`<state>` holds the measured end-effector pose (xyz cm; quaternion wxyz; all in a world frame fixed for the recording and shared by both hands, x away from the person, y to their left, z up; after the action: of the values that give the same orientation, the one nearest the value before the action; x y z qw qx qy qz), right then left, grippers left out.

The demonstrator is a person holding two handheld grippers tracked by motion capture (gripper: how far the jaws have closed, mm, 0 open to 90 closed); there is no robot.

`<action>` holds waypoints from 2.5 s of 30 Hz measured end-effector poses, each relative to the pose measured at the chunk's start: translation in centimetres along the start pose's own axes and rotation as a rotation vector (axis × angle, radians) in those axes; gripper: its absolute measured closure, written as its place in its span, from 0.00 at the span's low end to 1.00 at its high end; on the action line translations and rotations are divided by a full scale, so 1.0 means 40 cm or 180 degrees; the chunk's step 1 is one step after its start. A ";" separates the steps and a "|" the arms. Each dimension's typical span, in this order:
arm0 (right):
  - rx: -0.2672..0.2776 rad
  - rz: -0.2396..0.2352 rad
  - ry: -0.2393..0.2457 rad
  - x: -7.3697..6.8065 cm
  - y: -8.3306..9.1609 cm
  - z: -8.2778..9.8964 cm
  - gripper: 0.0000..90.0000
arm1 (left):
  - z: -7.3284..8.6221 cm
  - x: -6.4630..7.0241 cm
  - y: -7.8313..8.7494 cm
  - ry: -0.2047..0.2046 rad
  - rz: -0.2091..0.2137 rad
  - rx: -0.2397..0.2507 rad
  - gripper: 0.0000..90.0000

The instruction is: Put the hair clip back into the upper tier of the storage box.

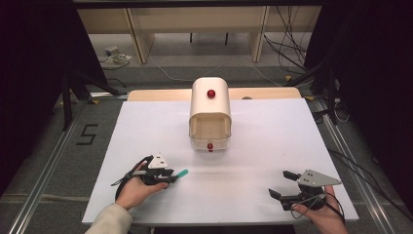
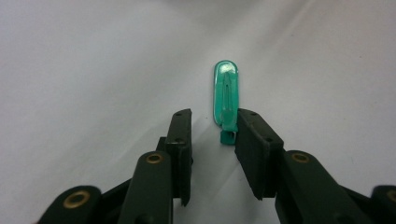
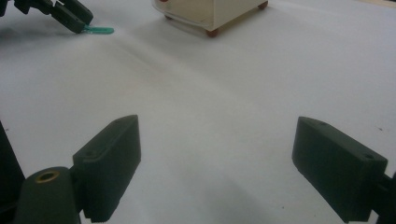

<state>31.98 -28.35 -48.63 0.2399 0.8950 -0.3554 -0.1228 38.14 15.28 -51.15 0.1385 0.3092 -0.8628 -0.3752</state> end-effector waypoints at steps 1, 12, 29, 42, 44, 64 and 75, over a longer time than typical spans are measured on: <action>0.0000 0.0000 0.0000 0.000 0.000 0.000 0.18 | -0.001 0.000 0.000 0.0014 0.0012 0.0011 0.76; -0.0006 0.0001 -0.0004 0.000 0.000 0.000 0.18 | -0.001 0.007 0.002 -0.0094 0.0025 -0.0032 0.92; -0.0015 0.0012 -0.0003 -0.001 0.001 0.000 0.18 | -0.022 0.025 0.032 -0.0119 0.0050 0.0160 0.92; -0.0009 0.0013 0.0003 0.000 0.000 0.000 0.18 | -0.045 0.040 0.061 -0.0134 0.0027 0.0308 0.92; -0.0008 0.0006 0.0004 0.000 0.000 0.000 0.18 | -0.048 0.042 0.065 -0.0140 0.0032 0.0331 0.92; 0.0002 -0.0003 0.0003 -0.001 -0.002 0.000 0.18 | -0.075 0.055 0.091 -0.0136 0.0002 0.0494 0.94; -0.0013 0.0011 0.0000 -0.002 -0.003 -0.001 0.18 | -0.096 0.066 0.111 -0.0182 -0.0008 0.0542 0.94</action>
<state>32.01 -28.23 -48.66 0.2419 0.8939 -0.3567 -0.1232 36.02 13.77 -45.25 0.0866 0.3101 -0.8948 -0.3094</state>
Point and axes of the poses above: each handheld gripper's, and its own axes: y roughly backward along the jaws, z roughly out of its underside, x roughly to its right, the point moved 3 cm from there along -y, roughly forward along the jaws, and after that the axes turned 1 degree about -z, right-handed, at the moved point
